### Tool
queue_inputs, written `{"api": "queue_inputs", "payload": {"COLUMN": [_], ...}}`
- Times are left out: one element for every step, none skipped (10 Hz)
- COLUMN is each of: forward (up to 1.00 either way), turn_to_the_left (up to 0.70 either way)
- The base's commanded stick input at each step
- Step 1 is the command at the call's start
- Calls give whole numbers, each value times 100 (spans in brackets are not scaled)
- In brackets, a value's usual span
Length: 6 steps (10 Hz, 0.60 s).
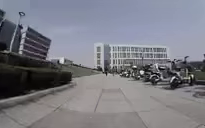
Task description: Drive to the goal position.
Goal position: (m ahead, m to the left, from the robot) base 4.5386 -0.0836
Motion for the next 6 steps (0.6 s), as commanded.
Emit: {"api": "queue_inputs", "payload": {"forward": [68,65,61,58,55,52], "turn_to_the_left": [0,0,0,0,0,0]}}
